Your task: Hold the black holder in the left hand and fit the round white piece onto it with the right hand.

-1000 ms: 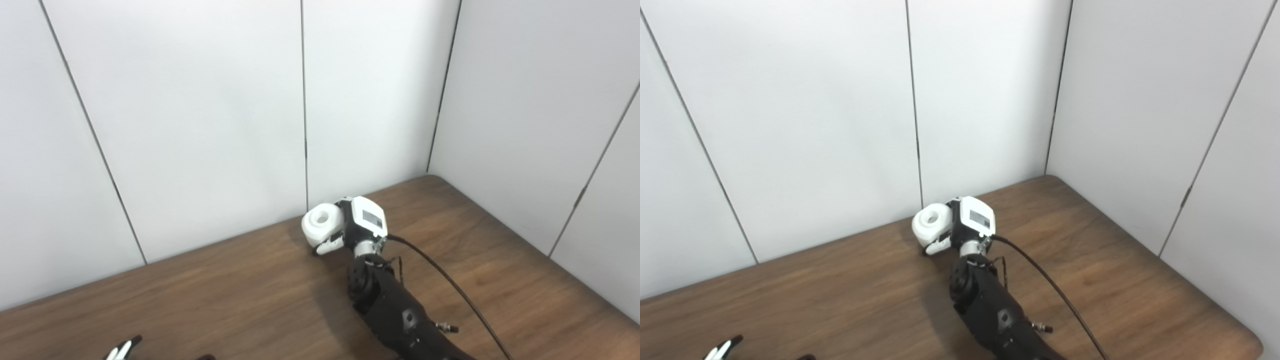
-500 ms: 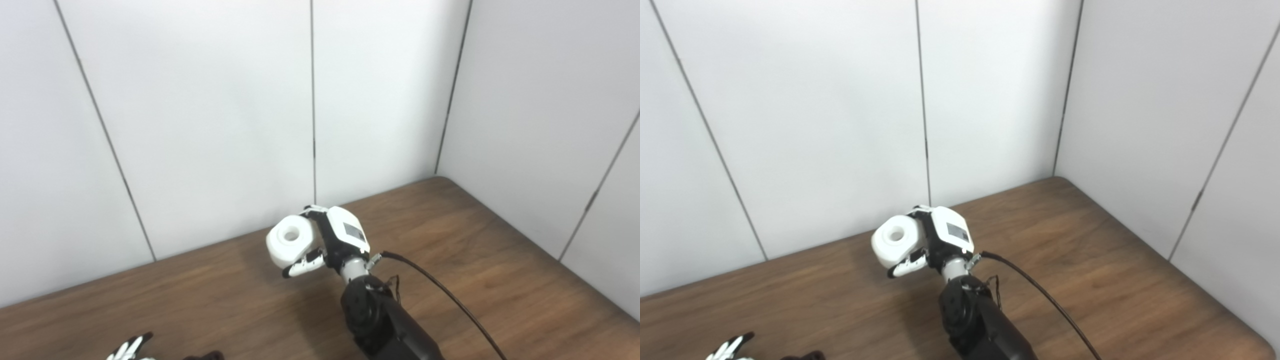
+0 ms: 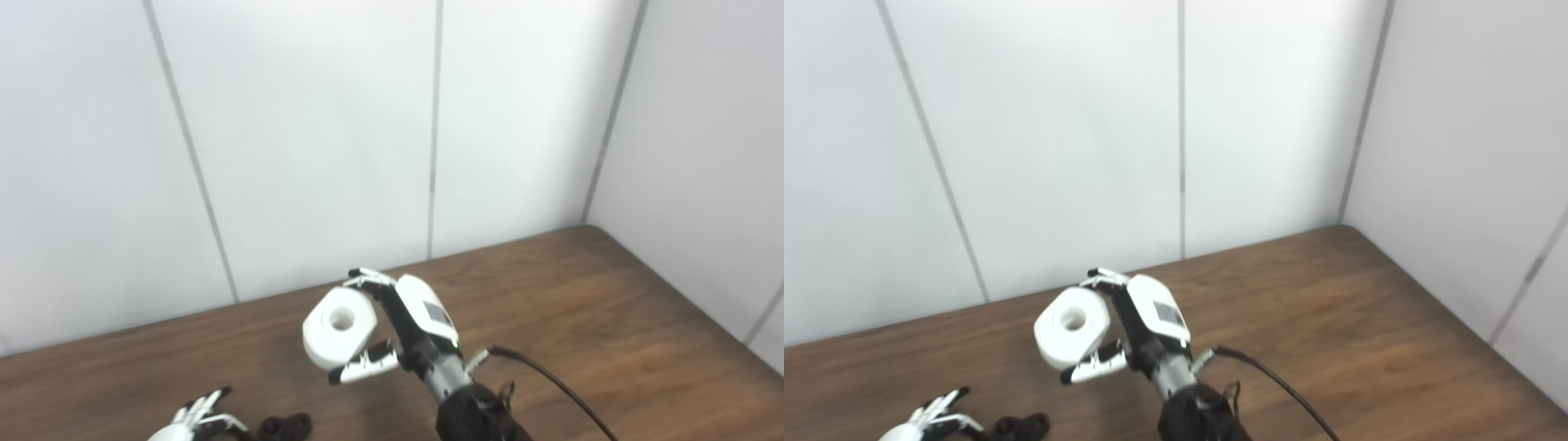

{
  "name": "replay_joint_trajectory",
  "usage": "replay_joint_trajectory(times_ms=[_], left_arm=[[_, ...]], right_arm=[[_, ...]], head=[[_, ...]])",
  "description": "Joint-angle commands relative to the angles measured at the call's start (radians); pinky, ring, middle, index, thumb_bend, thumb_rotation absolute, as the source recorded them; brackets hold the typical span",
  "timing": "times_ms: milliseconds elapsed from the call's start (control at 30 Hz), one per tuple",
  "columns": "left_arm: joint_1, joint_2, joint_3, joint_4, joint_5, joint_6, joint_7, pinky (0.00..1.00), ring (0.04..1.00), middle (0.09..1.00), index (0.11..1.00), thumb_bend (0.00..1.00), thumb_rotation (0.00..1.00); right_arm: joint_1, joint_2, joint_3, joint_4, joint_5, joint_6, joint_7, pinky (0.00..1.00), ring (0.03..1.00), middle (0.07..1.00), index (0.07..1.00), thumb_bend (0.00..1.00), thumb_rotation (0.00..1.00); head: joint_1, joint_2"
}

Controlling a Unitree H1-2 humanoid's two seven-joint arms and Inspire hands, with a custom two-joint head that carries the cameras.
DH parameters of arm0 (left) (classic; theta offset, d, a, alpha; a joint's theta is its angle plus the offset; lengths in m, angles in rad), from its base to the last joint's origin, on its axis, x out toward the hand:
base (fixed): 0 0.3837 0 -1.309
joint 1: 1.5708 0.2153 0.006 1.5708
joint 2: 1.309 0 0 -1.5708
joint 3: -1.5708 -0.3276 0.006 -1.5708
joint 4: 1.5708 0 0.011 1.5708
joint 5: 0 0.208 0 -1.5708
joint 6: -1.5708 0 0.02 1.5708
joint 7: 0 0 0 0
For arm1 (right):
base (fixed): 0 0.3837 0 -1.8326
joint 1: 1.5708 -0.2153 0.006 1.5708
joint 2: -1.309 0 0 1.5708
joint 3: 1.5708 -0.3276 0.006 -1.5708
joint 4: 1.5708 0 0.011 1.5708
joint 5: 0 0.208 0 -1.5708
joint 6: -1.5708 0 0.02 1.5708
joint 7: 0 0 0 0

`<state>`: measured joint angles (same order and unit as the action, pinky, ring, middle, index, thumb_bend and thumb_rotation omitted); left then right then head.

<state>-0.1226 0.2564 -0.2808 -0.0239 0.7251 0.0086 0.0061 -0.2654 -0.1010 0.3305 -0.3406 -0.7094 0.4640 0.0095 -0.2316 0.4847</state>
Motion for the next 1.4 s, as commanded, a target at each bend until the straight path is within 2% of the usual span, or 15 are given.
replay_joint_trajectory(times_ms=[0, 133, 333, 533, 667, 1000, 1367], left_arm=[[0.005, -0.009, -0.014, -0.041, 0.037, 0.014, -0.006, 1.0, 0.956, 0.934, 0.482, 0.52, 0.05], [0.01, -0.026, -0.03, -0.073, 0.066, 0.049, -0.018, 1.0, 0.954, 0.937, 0.483, 0.52, 0.05], [0.016, -0.051, -0.052, -0.123, 0.104, 0.096, -0.037, 1.0, 0.957, 0.942, 0.483, 0.52, 0.05], [0.021, -0.074, -0.053, -0.144, 0.109, 0.097, -0.032, 1.0, 0.951, 0.933, 0.482, 0.52, 0.05], [0.022, -0.087, -0.059, -0.148, 0.127, 0.1, -0.026, 1.0, 0.938, 0.925, 0.482, 0.52, 0.05], [0.026, -0.115, -0.075, -0.171, 0.165, 0.145, -0.061, 1.0, 0.951, 0.931, 0.483, 0.52, 0.05], [0.032, -0.129, -0.089, -0.174, 0.18, 0.166, -0.061, 1.0, 0.949, 0.933, 0.483, 0.52, 0.05]], right_arm=[[-0.01, 0.003, -0.005, -0.058, -0.005, -0.026, 0.016, 0.74, 0.881, 0.867, 0.48, 0.5, 0.14], [0.02, 0.024, -0.005, -0.096, 0.015, -0.032, 0.054, 0.77, 0.903, 0.88, 0.479, 0.5, 0.14], [0.069, 0.035, 0.021, -0.122, 0.039, -0.044, 0.101, 0.76, 0.896, 0.88, 0.479, 0.5, 0.14], [0.109, 0.046, 0.035, -0.131, 0.057, -0.057, 0.12, 0.73, 0.889, 0.88, 0.479, 0.5, 0.14], [0.115, 0.044, 0.041, -0.139, 0.06, -0.066, 0.133, 0.76, 0.902, 0.882, 0.479, 0.5, 0.13], [0.114, 0.032, 0.061, -0.134, 0.004, -0.085, 0.156, 0.76, 0.904, 0.867, 0.478, 0.5, 0.14], [0.104, 0.06, 0.058, -0.055, -0.028, -0.087, 0.122, 0.74, 0.887, 0.872, 0.478, 0.5, 0.14]], head=[[0.035, 0.013], [0.074, 0.037], [0.141, 0.094], [0.189, 0.134], [0.222, 0.155], [0.26, 0.157], [0.267, 0.139]])
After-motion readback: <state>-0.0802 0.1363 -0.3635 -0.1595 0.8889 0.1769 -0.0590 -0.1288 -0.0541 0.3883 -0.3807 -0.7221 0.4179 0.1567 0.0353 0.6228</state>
